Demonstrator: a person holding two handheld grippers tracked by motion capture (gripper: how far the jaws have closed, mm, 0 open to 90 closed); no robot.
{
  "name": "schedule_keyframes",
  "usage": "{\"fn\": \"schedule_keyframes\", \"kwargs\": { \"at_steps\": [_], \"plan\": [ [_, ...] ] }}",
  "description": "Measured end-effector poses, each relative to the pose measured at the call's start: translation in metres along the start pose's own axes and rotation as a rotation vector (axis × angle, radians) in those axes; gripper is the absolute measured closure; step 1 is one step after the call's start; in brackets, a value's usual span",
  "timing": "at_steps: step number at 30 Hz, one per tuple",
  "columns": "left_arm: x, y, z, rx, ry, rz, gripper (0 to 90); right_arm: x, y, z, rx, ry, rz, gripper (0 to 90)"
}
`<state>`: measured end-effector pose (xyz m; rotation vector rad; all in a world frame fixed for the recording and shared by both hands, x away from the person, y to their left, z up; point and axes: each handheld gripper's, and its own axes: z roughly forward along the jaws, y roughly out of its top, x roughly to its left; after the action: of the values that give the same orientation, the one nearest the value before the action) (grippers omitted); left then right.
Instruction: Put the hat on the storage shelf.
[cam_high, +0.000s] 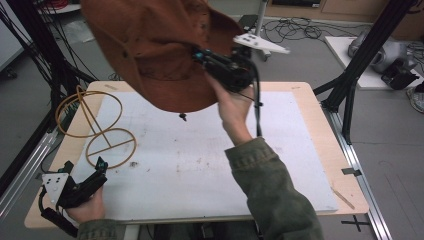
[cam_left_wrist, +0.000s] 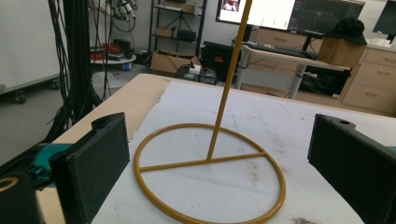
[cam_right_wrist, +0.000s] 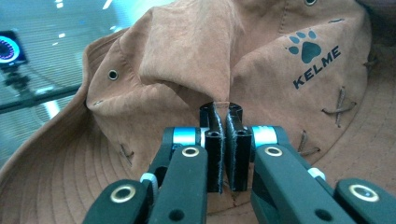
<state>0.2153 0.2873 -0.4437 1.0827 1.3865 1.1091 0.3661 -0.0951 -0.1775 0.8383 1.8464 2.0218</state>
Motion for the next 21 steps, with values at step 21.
{"fn": "schedule_keyframes", "kwargs": {
  "at_steps": [21],
  "plan": [
    [0.013,-0.003,0.000,0.002,0.009,-0.080,5.7,0.072,-0.068,0.129,0.114,0.243,0.001,88.3]
  ]
}}
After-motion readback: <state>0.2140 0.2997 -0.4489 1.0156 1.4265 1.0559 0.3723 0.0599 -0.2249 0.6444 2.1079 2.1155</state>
